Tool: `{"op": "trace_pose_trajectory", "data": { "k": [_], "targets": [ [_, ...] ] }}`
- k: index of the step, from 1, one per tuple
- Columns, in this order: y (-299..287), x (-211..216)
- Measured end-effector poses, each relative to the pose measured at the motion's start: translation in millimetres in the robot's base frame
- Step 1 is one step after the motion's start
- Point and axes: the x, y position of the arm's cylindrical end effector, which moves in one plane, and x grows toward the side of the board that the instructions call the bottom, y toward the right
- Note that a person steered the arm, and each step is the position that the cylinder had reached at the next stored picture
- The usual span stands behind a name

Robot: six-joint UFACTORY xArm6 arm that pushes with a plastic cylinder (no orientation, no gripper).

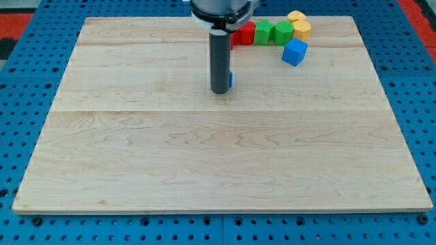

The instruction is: Push the blue triangle into the blue cube

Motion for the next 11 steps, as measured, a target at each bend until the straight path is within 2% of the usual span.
{"op": "trace_pose_trajectory", "data": {
  "k": [2,3,5,7,8,9,10,11],
  "targets": [
    [-2.2,-33.5],
    [-30.9,-37.5],
    [62.0,-67.5],
    [93.4,-43.6],
    [118.1,-65.4],
    [124.6,-59.6],
    [129.2,-23.6],
    [129.8,-18.2]
  ]
}}
